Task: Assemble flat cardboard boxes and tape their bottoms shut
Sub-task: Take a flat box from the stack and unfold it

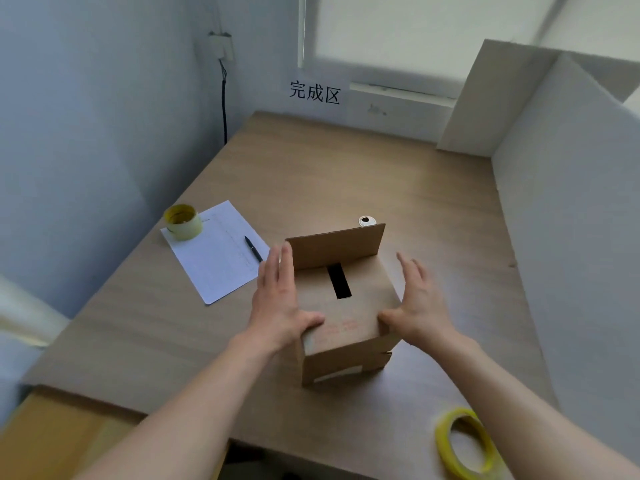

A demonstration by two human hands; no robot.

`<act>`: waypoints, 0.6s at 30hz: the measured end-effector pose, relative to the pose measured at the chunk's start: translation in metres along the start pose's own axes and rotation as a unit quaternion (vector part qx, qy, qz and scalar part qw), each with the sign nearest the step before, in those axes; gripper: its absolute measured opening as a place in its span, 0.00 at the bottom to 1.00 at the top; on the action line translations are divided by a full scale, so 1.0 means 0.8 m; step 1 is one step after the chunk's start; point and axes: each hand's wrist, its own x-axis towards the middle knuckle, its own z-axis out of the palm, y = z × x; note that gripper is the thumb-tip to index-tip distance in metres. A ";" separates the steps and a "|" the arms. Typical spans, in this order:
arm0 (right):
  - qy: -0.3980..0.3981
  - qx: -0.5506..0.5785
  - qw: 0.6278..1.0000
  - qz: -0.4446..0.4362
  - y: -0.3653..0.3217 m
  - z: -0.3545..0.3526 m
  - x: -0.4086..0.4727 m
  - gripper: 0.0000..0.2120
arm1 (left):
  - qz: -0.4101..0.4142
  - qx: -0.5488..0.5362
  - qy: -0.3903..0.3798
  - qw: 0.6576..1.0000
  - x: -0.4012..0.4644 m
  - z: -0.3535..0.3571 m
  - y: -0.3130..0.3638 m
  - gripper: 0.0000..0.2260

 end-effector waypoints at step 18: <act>-0.071 0.045 0.996 0.000 0.022 0.022 -0.010 0.34 | 0.026 0.206 -0.059 0.976 -0.019 0.047 0.025 0.29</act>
